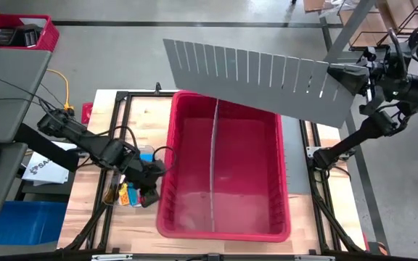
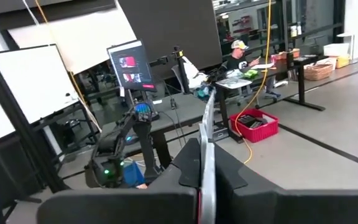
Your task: Sort Items/Unsort Items
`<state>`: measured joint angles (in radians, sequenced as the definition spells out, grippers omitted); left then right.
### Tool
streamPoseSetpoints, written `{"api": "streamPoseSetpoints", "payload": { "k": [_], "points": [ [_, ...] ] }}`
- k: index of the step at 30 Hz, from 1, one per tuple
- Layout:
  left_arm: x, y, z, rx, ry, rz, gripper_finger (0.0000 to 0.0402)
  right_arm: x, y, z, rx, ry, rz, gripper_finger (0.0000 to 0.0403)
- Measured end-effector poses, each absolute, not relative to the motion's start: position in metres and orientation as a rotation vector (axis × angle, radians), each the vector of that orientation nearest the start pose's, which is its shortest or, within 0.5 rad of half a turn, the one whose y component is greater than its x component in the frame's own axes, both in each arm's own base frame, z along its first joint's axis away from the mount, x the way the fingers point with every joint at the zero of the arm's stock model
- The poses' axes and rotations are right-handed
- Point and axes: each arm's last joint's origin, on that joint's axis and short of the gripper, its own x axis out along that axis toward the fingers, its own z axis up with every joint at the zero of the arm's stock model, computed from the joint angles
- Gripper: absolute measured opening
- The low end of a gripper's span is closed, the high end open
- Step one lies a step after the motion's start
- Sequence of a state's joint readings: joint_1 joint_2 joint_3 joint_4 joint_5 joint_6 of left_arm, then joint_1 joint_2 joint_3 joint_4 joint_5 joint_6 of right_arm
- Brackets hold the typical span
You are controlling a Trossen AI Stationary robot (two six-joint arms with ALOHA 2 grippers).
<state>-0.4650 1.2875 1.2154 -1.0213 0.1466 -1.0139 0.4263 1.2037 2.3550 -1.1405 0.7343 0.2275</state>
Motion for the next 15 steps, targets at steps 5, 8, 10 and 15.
{"api": "streamPoseSetpoints", "payload": {
  "k": [5,8,10,15],
  "points": [
    [0.222,-0.113,0.315,-0.708,1.169,0.018,0.0,0.066,0.008,0.591,0.305,0.009,-0.353,0.0],
    [0.222,-0.109,0.317,-0.69,1.143,0.037,0.0,0.072,0.01,0.575,0.386,0.125,-0.402,0.0],
    [0.218,-0.104,0.321,-0.68,1.107,0.062,0.0,0.081,0.015,0.564,0.414,0.223,-0.423,0.0],
    [0.206,-0.084,0.34,-0.666,0.972,0.094,0.0,0.102,0.03,0.555,0.438,0.334,-0.37,0.0]
  ]
}}
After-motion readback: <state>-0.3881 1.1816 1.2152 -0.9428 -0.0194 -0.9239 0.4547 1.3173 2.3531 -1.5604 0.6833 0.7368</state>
